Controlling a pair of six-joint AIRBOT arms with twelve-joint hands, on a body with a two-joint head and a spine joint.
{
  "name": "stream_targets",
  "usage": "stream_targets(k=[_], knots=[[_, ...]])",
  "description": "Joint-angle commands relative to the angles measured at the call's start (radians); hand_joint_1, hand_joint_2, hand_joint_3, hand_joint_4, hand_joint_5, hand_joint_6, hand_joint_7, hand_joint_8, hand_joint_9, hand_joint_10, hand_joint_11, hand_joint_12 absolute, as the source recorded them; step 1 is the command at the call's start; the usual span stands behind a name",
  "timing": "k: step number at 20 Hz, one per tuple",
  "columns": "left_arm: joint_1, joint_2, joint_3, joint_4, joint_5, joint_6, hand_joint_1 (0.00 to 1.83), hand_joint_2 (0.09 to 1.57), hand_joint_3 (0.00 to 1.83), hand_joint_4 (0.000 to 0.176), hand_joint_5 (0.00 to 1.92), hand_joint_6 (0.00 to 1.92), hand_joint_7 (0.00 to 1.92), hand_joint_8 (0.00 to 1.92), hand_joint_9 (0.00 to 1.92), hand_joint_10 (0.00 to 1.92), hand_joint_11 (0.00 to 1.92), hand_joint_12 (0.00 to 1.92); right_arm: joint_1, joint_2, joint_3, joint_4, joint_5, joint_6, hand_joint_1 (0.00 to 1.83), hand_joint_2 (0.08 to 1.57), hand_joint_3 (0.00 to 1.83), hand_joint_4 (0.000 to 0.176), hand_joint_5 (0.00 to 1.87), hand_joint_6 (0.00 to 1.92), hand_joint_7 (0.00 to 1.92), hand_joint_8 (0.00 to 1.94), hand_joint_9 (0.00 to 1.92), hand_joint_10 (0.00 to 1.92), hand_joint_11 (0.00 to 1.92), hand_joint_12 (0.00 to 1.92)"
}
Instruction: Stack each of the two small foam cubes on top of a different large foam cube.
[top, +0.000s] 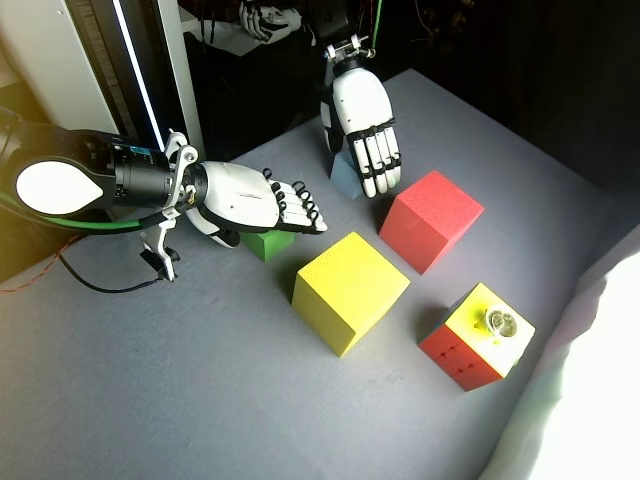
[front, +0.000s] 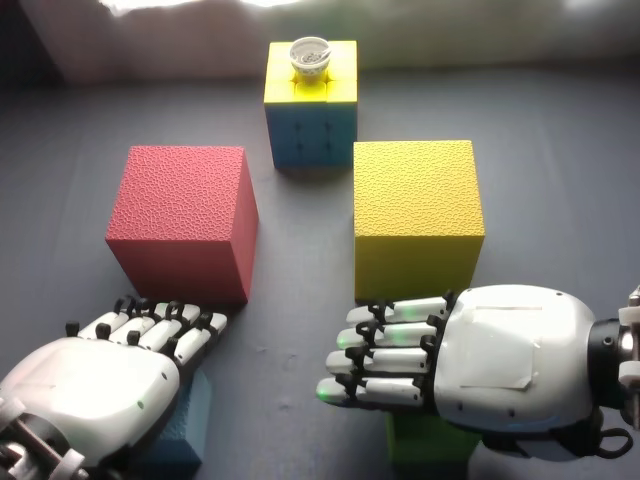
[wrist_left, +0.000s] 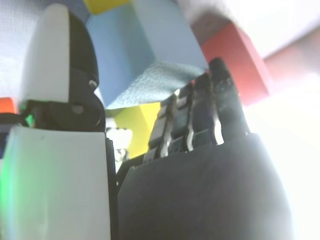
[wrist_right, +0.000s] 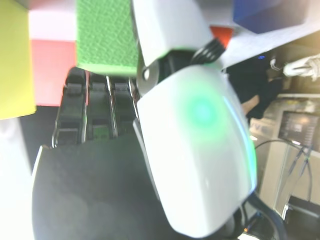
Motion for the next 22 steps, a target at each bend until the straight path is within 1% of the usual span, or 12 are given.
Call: stream_targets(k=[1, 3, 5, 6, 8, 12, 13, 15, 16, 17, 18, 22], knots=[[-0.014, -0.002, 0.005, 0.047, -0.067, 0.009, 1.39, 0.99, 0.0, 0.0, 0.0, 0.0, 0.0, 0.0, 0.0, 0.0, 0.0, 0.31, 0.003, 0.006, -0.002, 0.007, 0.107, -0.003, 1.38, 1.03, 0.01, 0.0, 0.0, 0.0, 0.0, 0.0, 0.0, 0.0, 0.04, 0.04], [-0.017, -0.005, 0.011, 0.046, -0.067, 0.01, 1.41, 1.0, 0.0, 0.0, 0.0, 0.0, 0.0, 0.0, 0.0, 0.0, 0.0, 0.32, -0.001, 0.005, -0.001, 0.007, 0.107, -0.005, 1.39, 1.02, 0.0, 0.0, 0.0, 0.0, 0.0, 0.0, 0.0, 0.0, 0.04, 0.04], [-0.021, -0.008, 0.015, 0.046, -0.067, 0.014, 1.41, 1.0, 0.0, 0.0, 0.0, 0.0, 0.0, 0.0, 0.0, 0.0, 0.0, 0.27, -0.007, 0.005, 0.0, 0.007, 0.107, -0.023, 1.41, 1.02, 0.0, 0.0, 0.0, 0.0, 0.0, 0.0, 0.0, 0.0, 0.0, 0.22], [-0.021, -0.008, 0.016, 0.044, -0.067, 0.015, 1.39, 1.01, 0.01, 0.0, 0.0, 0.0, 0.0, 0.0, 0.0, 0.0, 0.0, 0.27, -0.009, 0.005, 0.001, 0.007, 0.107, -0.025, 1.4, 1.02, 0.0, 0.0, 0.0, 0.0, 0.0, 0.0, 0.0, 0.0, 0.0, 0.16], [-0.022, -0.008, 0.018, 0.042, -0.067, 0.016, 1.39, 1.0, 0.0, 0.0, 0.0, 0.0, 0.0, 0.0, 0.0, 0.0, 0.0, 0.37, -0.009, 0.005, 0.005, 0.007, 0.11, -0.025, 1.41, 1.01, 0.0, 0.0, 0.0, 0.0, 0.0, 0.0, 0.0, 0.0, 0.0, 0.25], [-0.023, -0.009, 0.019, 0.039, -0.067, 0.019, 1.41, 1.03, 0.01, 0.0, 0.0, 0.0, 0.0, 0.0, 0.0, 0.0, 0.0, 0.31, -0.013, 0.005, 0.006, 0.007, 0.118, -0.025, 1.44, 1.03, 0.0, 0.0, 0.0, 0.0, 0.0, 0.0, 0.0, 0.0, 0.0, 0.32], [-0.023, -0.01, 0.02, 0.039, -0.067, 0.019, 1.41, 1.04, 0.01, 0.0, 0.0, 0.0, 0.0, 0.0, 0.0, 0.0, 0.0, 0.35, -0.016, 0.005, 0.007, 0.007, 0.121, -0.025, 1.45, 1.04, 0.0, 0.0, 0.0, 0.0, 0.0, 0.0, 0.0, 0.0, 0.0, 0.47], [-0.024, -0.01, 0.02, 0.039, -0.067, 0.021, 1.41, 1.06, 0.01, 0.0, 0.08, 0.01, 0.12, 0.02, 0.11, 0.02, 0.0, 0.57, -0.017, 0.004, 0.009, 0.007, 0.121, -0.025, 1.38, 1.08, 0.01, 0.0, 0.07, 0.01, 0.04, 0.01, 0.08, 0.02, 0.0, 0.75], [-0.024, -0.01, 0.021, 0.039, -0.067, 0.023, 1.41, 1.06, 0.01, 0.0, 0.08, 0.01, 0.12, 0.02, 0.11, 0.02, 0.0, 0.57, -0.017, 0.004, 0.01, 0.007, 0.121, -0.025, 1.38, 1.08, 0.01, 0.0, 0.07, 0.01, 0.04, 0.01, 0.08, 0.02, 0.0, 0.75], [-0.024, -0.01, 0.021, 0.039, -0.067, 0.023, 1.35, 1.06, 0.0, 0.0, 0.16, 0.02, 0.24, 0.02, 0.25, 0.04, 0.0, 0.81, -0.017, 0.004, 0.011, 0.007, 0.121, -0.025, 1.31, 1.09, 0.0, 0.0, 0.11, 0.01, 0.1, 0.0, 0.15, 0.02, 0.0, 0.76], [-0.024, -0.01, 0.022, 0.039, -0.067, 0.023, 1.33, 1.06, 0.0, 0.0, 0.2, 0.02, 0.3, 0.02, 0.3, 0.03, 0.0, 0.86, -0.017, 0.004, 0.012, 0.007, 0.122, -0.025, 1.26, 1.11, 0.01, 0.0, 0.14, 0.01, 0.13, 0.01, 0.19, 0.02, 0.0, 0.82], [-0.027, -0.01, 0.023, 0.038, -0.067, 0.023, 1.27, 1.15, 0.01, 0.0, 0.46, 0.04, 0.58, 0.05, 0.59, 0.1, 0.02, 1.25, -0.018, 0.004, 0.012, 0.007, 0.124, -0.025, 1.15, 1.16, 0.0, 0.0, 0.51, 0.03, 0.58, 0.03, 0.58, 0.07, 0.12, 1.28]])
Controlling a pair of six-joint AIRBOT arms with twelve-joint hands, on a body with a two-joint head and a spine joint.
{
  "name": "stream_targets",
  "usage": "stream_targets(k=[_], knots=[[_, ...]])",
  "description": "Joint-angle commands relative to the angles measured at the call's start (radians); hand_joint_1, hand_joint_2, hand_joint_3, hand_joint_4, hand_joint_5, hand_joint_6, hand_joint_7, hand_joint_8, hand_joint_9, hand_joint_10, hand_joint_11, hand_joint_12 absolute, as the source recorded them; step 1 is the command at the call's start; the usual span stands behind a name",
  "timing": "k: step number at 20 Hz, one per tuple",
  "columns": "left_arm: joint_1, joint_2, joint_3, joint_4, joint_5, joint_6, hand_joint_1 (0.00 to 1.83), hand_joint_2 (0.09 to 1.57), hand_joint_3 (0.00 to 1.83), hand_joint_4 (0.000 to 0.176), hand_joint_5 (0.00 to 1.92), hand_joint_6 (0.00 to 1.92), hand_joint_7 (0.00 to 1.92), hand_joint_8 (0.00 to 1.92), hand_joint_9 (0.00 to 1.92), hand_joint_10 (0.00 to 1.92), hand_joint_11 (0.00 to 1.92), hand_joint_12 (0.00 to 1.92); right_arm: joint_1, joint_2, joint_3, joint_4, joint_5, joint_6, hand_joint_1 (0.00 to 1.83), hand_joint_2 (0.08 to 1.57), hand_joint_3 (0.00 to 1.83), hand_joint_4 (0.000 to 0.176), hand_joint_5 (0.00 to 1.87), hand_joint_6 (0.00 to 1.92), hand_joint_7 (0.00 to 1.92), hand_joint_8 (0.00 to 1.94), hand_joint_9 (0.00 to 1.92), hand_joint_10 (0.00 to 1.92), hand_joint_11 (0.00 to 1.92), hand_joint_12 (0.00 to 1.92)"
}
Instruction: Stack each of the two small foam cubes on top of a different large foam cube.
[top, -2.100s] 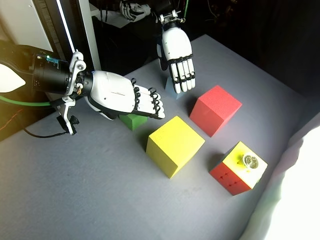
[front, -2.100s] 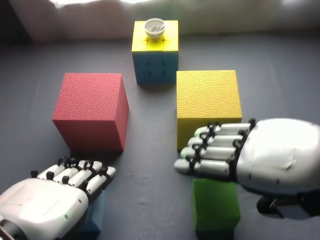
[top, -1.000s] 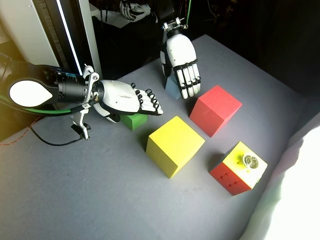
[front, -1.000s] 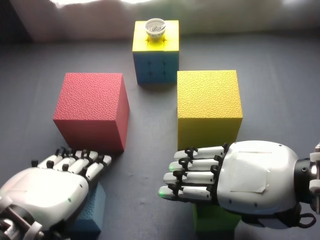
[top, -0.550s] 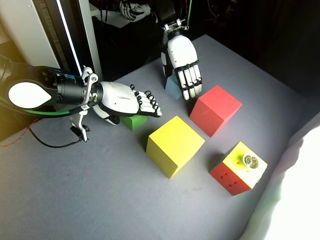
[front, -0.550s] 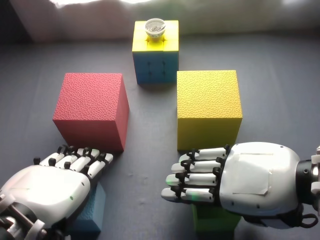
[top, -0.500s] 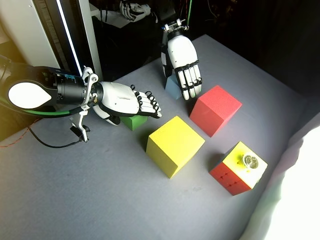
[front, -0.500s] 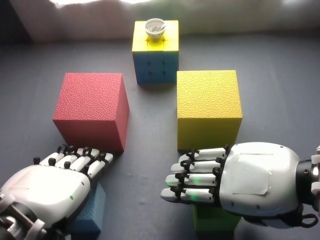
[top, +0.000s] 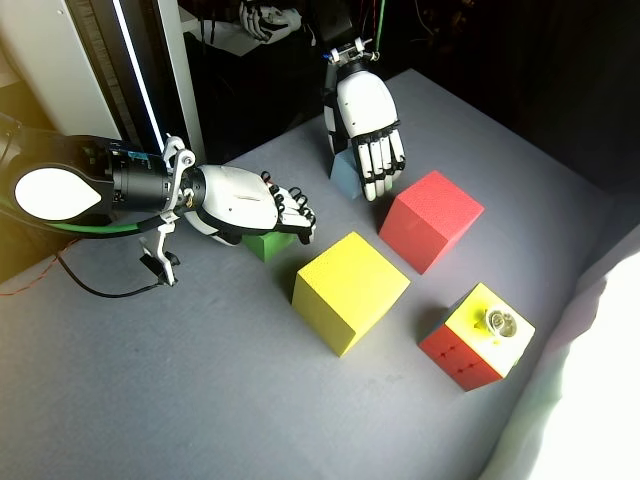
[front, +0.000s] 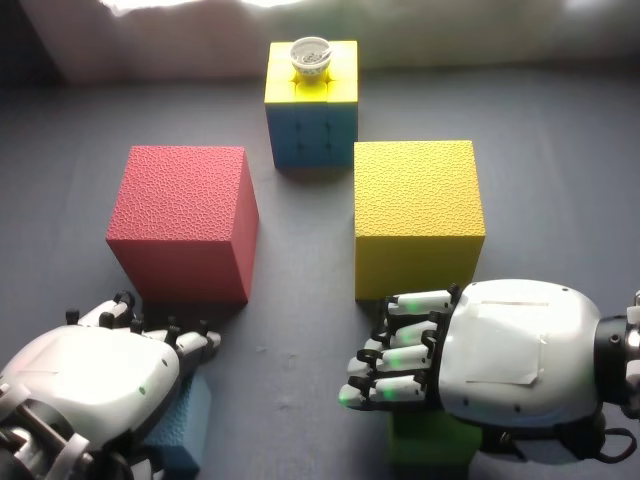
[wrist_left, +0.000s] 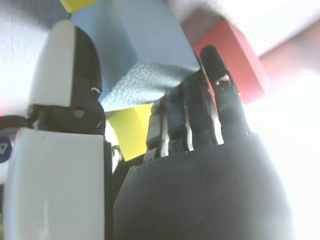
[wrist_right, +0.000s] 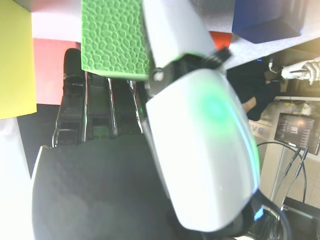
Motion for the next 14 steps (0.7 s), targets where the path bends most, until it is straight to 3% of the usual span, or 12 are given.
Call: stream_targets(k=[1, 2, 3, 4, 5, 9, 10, 11, 12, 14], knots=[[-0.008, 0.002, 0.001, 0.046, -0.067, 0.005, 1.22, 1.19, 0.0, 0.0, 0.61, 0.04, 0.73, 0.07, 0.69, 0.25, 0.13, 1.33, 0.001, 0.004, -0.003, 0.006, 0.075, -0.003, 1.12, 1.17, 0.0, 0.0, 0.65, 0.05, 0.71, 0.05, 0.69, 0.1, 0.16, 1.37], [-0.008, 0.002, 0.001, 0.046, -0.067, 0.005, 1.17, 1.25, 0.0, 0.0, 0.64, 1.08, 0.77, 1.17, 0.62, 0.72, 0.18, 1.48, 0.0, 0.004, -0.002, 0.006, 0.077, -0.003, 1.28, 1.17, 0.0, 0.0, 0.79, 0.06, 0.82, 0.98, 0.8, 0.16, 0.23, 1.45], [-0.008, 0.002, 0.0, 0.046, -0.067, 0.005, 1.15, 1.28, 0.0, 0.0, 0.65, 1.27, 0.71, 1.51, 0.52, 1.09, 0.19, 1.64, -0.001, 0.004, -0.001, 0.006, 0.081, -0.003, 1.2, 1.18, 0.03, 0.0, 0.76, 0.99, 0.86, 1.21, 0.85, 0.21, 0.26, 1.48], [-0.008, 0.002, 0.0, 0.046, -0.067, 0.005, 1.18, 1.25, 0.0, 0.0, 0.74, 1.15, 0.73, 1.57, 0.53, 1.32, 0.25, 1.73, -0.002, 0.004, -0.001, 0.006, 0.085, -0.003, 1.19, 1.17, 0.01, 0.0, 0.83, 1.07, 0.89, 1.22, 0.89, 0.38, 0.29, 1.51], [-0.01, 0.002, 0.0, 0.045, -0.067, 0.005, 1.21, 1.23, 0.0, 0.0, 0.81, 1.03, 0.75, 1.58, 0.59, 1.41, 0.33, 1.74, -0.002, 0.004, 0.0, 0.006, 0.087, -0.003, 1.2, 1.16, 0.01, 0.0, 0.86, 1.06, 0.93, 1.18, 0.89, 0.58, 0.31, 1.51], [-0.033, 0.018, -0.009, 0.033, -0.066, 0.027, 1.21, 1.23, 0.0, 0.0, 0.83, 1.0, 0.77, 1.58, 0.61, 1.48, 0.37, 1.77, -0.002, 0.005, 0.001, 0.006, 0.111, -0.006, 1.23, 1.14, 0.0, 0.0, 0.88, 1.0, 1.01, 1.11, 0.91, 0.72, 0.36, 1.51], [-0.043, 0.024, -0.013, 0.024, -0.066, 0.044, 1.22, 1.21, 0.0, 0.0, 0.84, 0.99, 0.79, 1.55, 0.65, 1.47, 0.39, 1.78, -0.002, 0.005, 0.004, 0.006, 0.127, -0.01, 1.23, 1.14, 0.0, 0.0, 0.91, 0.94, 0.98, 1.17, 0.87, 0.88, 0.41, 1.53], [-0.062, 0.037, -0.018, 0.016, -0.053, 0.062, 1.22, 1.21, 0.0, 0.0, 0.84, 0.99, 0.79, 1.55, 0.65, 1.47, 0.39, 1.78, -0.001, 0.006, 0.009, 0.006, 0.155, -0.012, 1.23, 1.14, 0.0, 0.0, 0.91, 0.94, 0.98, 1.17, 0.87, 0.88, 0.41, 1.53], [-0.074, 0.045, -0.02, 0.013, -0.042, 0.07, 1.22, 1.21, 0.0, 0.0, 0.88, 0.95, 0.77, 1.56, 0.64, 1.46, 0.39, 1.72, 0.001, 0.009, 0.01, 0.006, 0.167, -0.012, 1.22, 1.17, 0.0, 0.0, 0.85, 1.03, 0.93, 1.26, 0.77, 1.05, 0.34, 1.61], [-0.104, 0.066, -0.027, 0.002, -0.014, 0.097, 1.22, 1.21, 0.0, 0.0, 0.87, 0.96, 0.76, 1.58, 0.62, 1.47, 0.37, 1.75, 0.012, 0.019, 0.01, 0.002, 0.187, -0.008, 1.21, 1.17, 0.0, 0.0, 0.84, 1.06, 0.91, 1.27, 0.75, 1.04, 0.32, 1.61]])
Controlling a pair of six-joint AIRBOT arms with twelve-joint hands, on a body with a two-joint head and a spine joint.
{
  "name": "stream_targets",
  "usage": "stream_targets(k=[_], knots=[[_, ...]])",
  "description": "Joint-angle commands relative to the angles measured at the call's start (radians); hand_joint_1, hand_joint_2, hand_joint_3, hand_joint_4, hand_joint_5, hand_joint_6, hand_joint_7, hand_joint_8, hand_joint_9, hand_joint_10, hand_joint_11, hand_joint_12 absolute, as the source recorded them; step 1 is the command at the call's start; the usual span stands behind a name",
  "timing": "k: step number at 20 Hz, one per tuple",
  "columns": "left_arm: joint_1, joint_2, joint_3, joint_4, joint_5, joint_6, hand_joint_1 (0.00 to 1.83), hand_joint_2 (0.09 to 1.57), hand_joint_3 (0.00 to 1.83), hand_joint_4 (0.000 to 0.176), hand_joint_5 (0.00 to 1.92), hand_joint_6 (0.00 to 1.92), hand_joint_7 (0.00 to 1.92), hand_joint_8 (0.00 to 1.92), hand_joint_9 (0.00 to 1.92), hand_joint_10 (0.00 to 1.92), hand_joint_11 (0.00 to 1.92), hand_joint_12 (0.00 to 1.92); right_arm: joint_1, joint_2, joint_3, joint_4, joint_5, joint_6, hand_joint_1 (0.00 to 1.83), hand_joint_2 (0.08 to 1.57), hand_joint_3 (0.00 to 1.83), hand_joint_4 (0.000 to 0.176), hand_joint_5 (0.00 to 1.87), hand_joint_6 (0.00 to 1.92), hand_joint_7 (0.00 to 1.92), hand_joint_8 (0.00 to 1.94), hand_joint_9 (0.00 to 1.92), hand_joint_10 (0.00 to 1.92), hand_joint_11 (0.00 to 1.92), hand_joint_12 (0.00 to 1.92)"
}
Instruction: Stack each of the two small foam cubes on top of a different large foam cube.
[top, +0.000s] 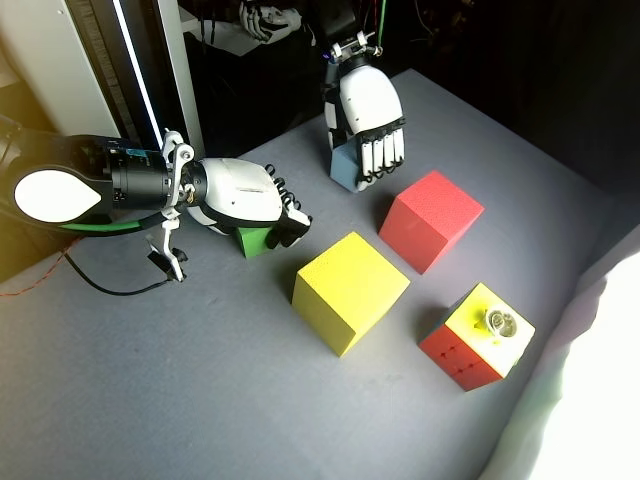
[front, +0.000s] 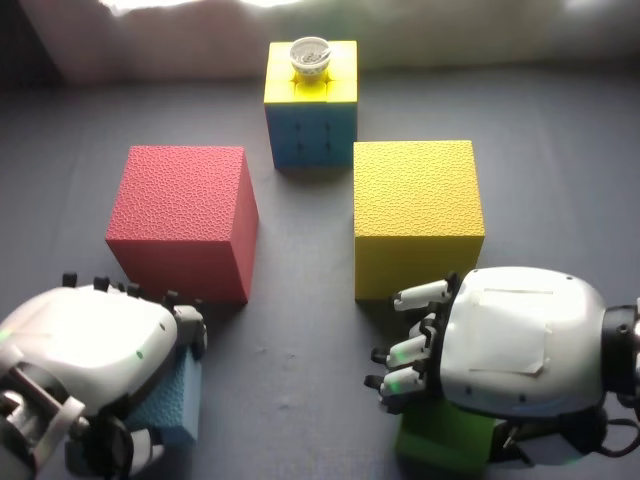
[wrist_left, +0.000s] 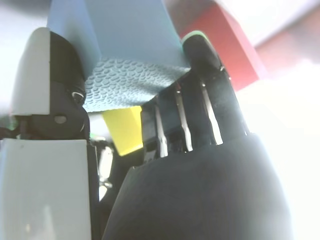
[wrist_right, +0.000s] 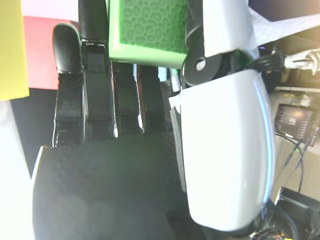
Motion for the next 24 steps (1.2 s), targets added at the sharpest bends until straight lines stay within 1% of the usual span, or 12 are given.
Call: stream_targets(k=[1, 4, 7, 8, 10, 11, 13, 16, 18, 21, 23, 24], knots=[[-0.019, 0.019, -0.008, 0.046, -0.038, 0.021, 1.21, 1.22, 0.0, 0.0, 0.85, 1.0, 0.75, 1.6, 0.6, 1.51, 0.36, 1.77, 0.018, 0.012, 0.001, -0.02, 0.136, 0.034, 1.21, 1.17, 0.0, 0.0, 0.86, 1.03, 0.91, 1.27, 0.75, 1.06, 0.34, 1.61], [-0.047, 0.051, -0.023, 0.04, -0.037, 0.03, 1.22, 1.2, 0.0, 0.0, 0.88, 0.96, 0.78, 1.54, 0.61, 1.43, 0.35, 1.71, 0.056, 0.038, 0.009, -0.133, 0.192, 0.182, 1.22, 1.15, 0.0, 0.0, 0.91, 0.96, 0.94, 1.22, 0.77, 1.08, 0.39, 1.62], [-0.083, 0.098, -0.028, 0.016, -0.024, 0.059, 1.22, 1.21, 0.0, 0.0, 0.88, 0.96, 0.76, 1.56, 0.59, 1.47, 0.35, 1.74, 0.111, 0.062, 0.022, -0.188, 0.239, 0.274, 1.22, 1.14, 0.0, 0.0, 0.97, 0.89, 0.93, 1.22, 0.77, 1.08, 0.4, 1.62], [-0.102, 0.118, -0.028, 0.001, -0.008, 0.077, 1.22, 1.21, 0.0, 0.0, 0.89, 0.95, 0.77, 1.55, 0.6, 1.47, 0.35, 1.74, 0.133, 0.065, 0.037, -0.222, 0.248, 0.348, 1.23, 1.12, 0.0, 0.0, 1.01, 0.81, 0.95, 1.2, 0.77, 1.09, 0.42, 1.61], [-0.147, 0.159, -0.028, -0.024, 0.026, 0.122, 1.21, 1.22, 0.0, 0.0, 0.86, 0.99, 0.73, 1.6, 0.56, 1.5, 0.32, 1.75, 0.192, 0.069, 0.071, -0.303, 0.259, 0.505, 1.23, 1.12, 0.0, 0.0, 0.99, 0.83, 0.95, 1.2, 0.76, 1.11, 0.37, 1.6], [-0.173, 0.178, -0.027, -0.039, 0.048, 0.149, 1.21, 1.22, 0.0, 0.0, 0.86, 1.0, 0.74, 1.6, 0.55, 1.5, 0.32, 1.75, 0.219, 0.072, 0.086, -0.322, 0.264, 0.548, 1.22, 1.14, 0.0, 0.0, 0.95, 0.9, 0.92, 1.25, 0.72, 1.14, 0.35, 1.61], [-0.207, 0.203, -0.027, -0.05, 0.061, 0.168, 1.22, 1.21, 0.0, 0.0, 0.86, 0.99, 0.77, 1.55, 0.57, 1.46, 0.32, 1.73, 0.265, 0.077, 0.12, -0.328, 0.287, 0.608, 1.22, 1.14, 0.0, 0.0, 0.96, 0.88, 0.94, 1.23, 0.73, 1.15, 0.38, 1.6], [-0.243, 0.208, -0.02, -0.053, 0.064, 0.173, 1.22, 1.21, 0.0, 0.0, 0.88, 0.96, 0.76, 1.56, 0.57, 1.48, 0.31, 1.75, 0.339, 0.085, 0.16, -0.367, 0.294, 0.714, 1.23, 1.14, 0.0, 0.0, 0.95, 0.86, 0.94, 1.25, 0.71, 1.21, 0.37, 1.64], [-0.273, 0.21, -0.013, -0.067, 0.085, 0.193, 1.21, 1.22, 0.0, 0.0, 0.84, 1.01, 0.75, 1.59, 0.55, 1.52, 0.29, 1.77, 0.386, 0.086, 0.176, -0.416, 0.279, 0.779, 1.21, 1.17, 0.0, 0.0, 0.88, 0.99, 0.89, 1.32, 0.67, 1.21, 0.36, 1.64], [-0.295, 0.203, -0.002, -0.069, 0.093, 0.195, 1.21, 1.22, 0.0, 0.0, 0.84, 1.02, 0.75, 1.59, 0.56, 1.51, 0.31, 1.74, 0.44, 0.074, 0.207, -0.508, 0.25, 0.808, 1.2, 1.17, 0.0, 0.0, 0.86, 1.04, 0.89, 1.3, 0.68, 1.23, 0.36, 1.66], [-0.31, 0.198, 0.008, -0.07, 0.112, 0.194, 1.21, 1.23, 0.0, 0.0, 0.82, 1.04, 0.74, 1.61, 0.54, 1.54, 0.28, 1.8, 0.479, 0.043, 0.266, -0.606, 0.247, 0.954, 1.2, 1.19, 0.0, 0.0, 0.83, 1.07, 0.88, 1.34, 0.66, 1.25, 0.31, 1.71], [-0.319, 0.194, 0.015, -0.07, 0.124, 0.195, 1.21, 1.23, 0.0, 0.0, 0.82, 1.05, 0.76, 1.58, 0.56, 1.52, 0.3, 1.77, 0.499, 0.026, 0.296, -0.651, 0.24, 1.022, 1.21, 1.17, 0.0, 0.0, 0.87, 1.01, 0.9, 1.3, 0.67, 1.24, 0.3, 1.7]])
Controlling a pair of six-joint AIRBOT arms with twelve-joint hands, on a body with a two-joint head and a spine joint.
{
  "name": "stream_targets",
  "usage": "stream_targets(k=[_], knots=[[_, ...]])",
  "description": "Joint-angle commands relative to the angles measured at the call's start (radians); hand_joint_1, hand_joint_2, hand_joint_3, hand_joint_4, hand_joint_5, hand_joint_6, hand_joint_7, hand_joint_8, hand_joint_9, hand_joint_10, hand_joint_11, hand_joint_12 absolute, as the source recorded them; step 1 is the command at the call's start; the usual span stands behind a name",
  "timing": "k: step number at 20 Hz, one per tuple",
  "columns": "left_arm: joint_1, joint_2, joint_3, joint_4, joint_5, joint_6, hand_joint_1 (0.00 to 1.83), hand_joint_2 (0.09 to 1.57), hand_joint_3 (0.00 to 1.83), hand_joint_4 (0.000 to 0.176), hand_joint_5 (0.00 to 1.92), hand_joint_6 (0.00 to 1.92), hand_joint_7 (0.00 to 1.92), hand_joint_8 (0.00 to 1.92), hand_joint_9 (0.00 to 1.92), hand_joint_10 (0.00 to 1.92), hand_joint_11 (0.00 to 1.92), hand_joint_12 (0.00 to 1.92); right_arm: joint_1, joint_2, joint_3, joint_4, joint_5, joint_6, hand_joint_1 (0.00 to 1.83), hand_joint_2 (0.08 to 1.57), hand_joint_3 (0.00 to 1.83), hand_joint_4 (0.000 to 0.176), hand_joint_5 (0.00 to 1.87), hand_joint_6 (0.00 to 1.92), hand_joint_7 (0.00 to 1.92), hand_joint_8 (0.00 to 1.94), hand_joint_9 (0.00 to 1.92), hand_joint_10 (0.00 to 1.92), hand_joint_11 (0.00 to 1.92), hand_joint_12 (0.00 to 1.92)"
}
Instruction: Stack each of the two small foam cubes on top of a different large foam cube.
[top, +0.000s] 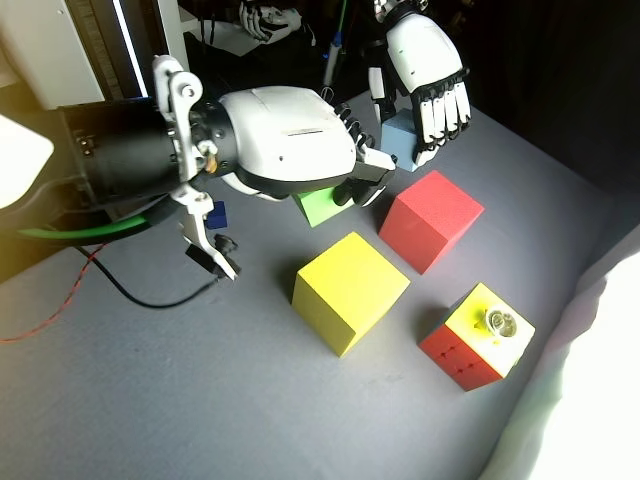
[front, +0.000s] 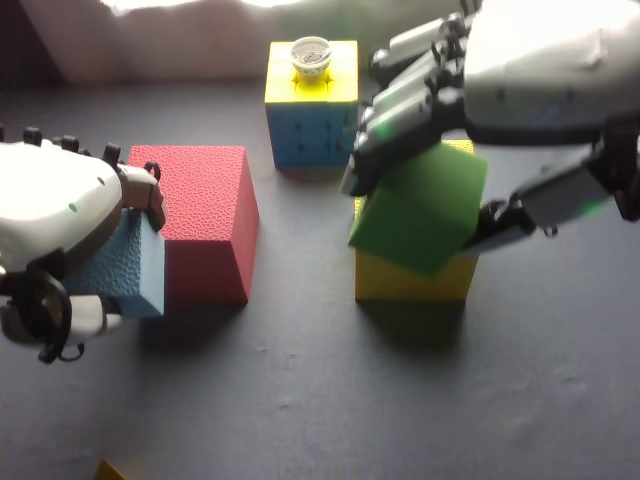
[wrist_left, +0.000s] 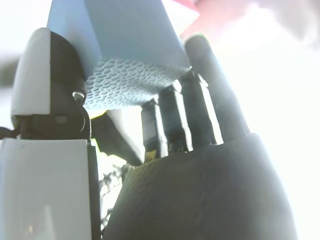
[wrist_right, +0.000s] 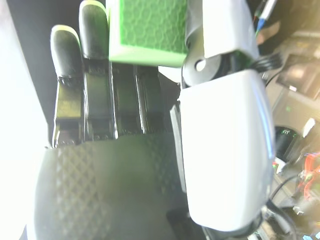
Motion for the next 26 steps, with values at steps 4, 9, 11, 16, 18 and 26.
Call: stream_targets(k=[4, 9, 11, 16, 18, 26], knots=[[-0.045, -0.013, 0.037, 0.075, -0.006, 0.004, 1.21, 1.22, 0.0, 0.0, 0.84, 1.03, 0.76, 1.56, 0.55, 1.48, 0.28, 1.73, 0.081, -0.042, 0.101, -0.065, 0.041, 0.155, 1.21, 1.16, 0.0, 0.0, 0.88, 0.99, 0.9, 1.3, 0.68, 1.23, 0.25, 1.72], [-0.082, -0.054, 0.112, 0.098, 0.062, 0.003, 1.22, 1.21, 0.0, 0.0, 0.86, 0.99, 0.77, 1.55, 0.57, 1.46, 0.31, 1.72, 0.138, -0.109, 0.195, -0.239, 0.012, 0.295, 1.21, 1.18, 0.0, 0.0, 0.84, 1.05, 0.9, 1.32, 0.68, 1.21, 0.23, 1.68], [-0.092, -0.068, 0.137, 0.104, 0.074, 0.003, 1.21, 1.22, 0.0, 0.0, 0.83, 1.03, 0.76, 1.57, 0.56, 1.49, 0.3, 1.73, 0.151, -0.136, 0.227, -0.289, 0.012, 0.303, 1.21, 1.17, 0.0, 0.0, 0.86, 1.03, 0.89, 1.31, 0.68, 1.2, 0.26, 1.69], [-0.115, -0.115, 0.209, 0.123, 0.116, 0.0, 1.21, 1.22, 0.0, 0.0, 0.84, 1.02, 0.77, 1.55, 0.58, 1.45, 0.32, 1.68, 0.172, -0.195, 0.294, -0.382, 0.013, 0.31, 1.2, 1.18, 0.0, 0.0, 0.85, 1.05, 0.88, 1.32, 0.67, 1.22, 0.26, 1.69], [-0.118, -0.133, 0.235, 0.14, 0.13, -0.016, 1.21, 1.22, 0.0, 0.0, 0.84, 1.01, 0.77, 1.56, 0.57, 1.48, 0.3, 1.72, 0.179, -0.216, 0.319, -0.428, 0.032, 0.351, 1.21, 1.17, 0.0, 0.0, 0.88, 1.0, 0.91, 1.28, 0.7, 1.2, 0.28, 1.68], [-0.118, -0.171, 0.303, 0.18, 0.175, -0.042, 1.21, 1.22, 0.0, 0.0, 0.85, 1.0, 0.75, 1.6, 0.56, 1.56, 0.31, 1.78, 0.159, -0.274, 0.386, -0.506, 0.03, 0.375, 1.2, 1.17, 0.0, 0.0, 0.87, 1.04, 0.9, 1.27, 0.72, 1.15, 0.29, 1.67]])
